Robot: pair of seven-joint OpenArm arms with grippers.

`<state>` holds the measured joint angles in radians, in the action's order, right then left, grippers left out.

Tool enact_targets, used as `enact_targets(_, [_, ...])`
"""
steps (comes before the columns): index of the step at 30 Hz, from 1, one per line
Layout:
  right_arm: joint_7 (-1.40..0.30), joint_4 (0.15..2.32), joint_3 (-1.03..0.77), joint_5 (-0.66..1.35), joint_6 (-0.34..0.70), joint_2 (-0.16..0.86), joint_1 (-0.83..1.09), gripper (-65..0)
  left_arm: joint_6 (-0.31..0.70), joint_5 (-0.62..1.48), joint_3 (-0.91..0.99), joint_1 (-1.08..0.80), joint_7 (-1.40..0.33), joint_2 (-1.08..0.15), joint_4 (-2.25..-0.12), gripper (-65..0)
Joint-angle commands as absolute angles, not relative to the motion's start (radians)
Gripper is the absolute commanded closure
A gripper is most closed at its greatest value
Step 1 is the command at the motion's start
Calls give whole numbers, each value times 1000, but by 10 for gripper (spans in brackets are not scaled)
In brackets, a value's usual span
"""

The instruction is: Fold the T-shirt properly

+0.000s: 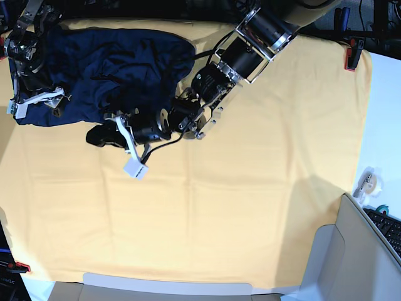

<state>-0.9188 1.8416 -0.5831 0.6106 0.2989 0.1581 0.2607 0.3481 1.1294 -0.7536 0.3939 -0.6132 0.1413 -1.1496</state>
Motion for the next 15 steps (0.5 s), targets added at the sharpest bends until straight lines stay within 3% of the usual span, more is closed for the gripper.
enact_targets(1, [-895, 1886, -585, 664, 354, 174, 259, -416, 358, 1144, -746, 446, -631, 124, -1187, 0])
enact_targets(6, [-1012, 2057, -572, 806, 412, 153, 266, -382, 274, 1144, -748, 426, -648, -31, -1299, 0])
enact_targets(12, [-1010, 2054, -509, 860, 414, 160, 271, -50, 182, 1142, -748, 338, -648, -148, -1414, 0])
enact_targets(13, [-1010, 2054, -483, 868, 414, 160, 271, -12, 179, 1142, -748, 326, -648, -165, -1431, 0])
enact_targets(15, [-1015, 2054, -404, 869, 414, 160, 271, 0, 173, 1142, -748, 297, -648, -209, -1463, 0])
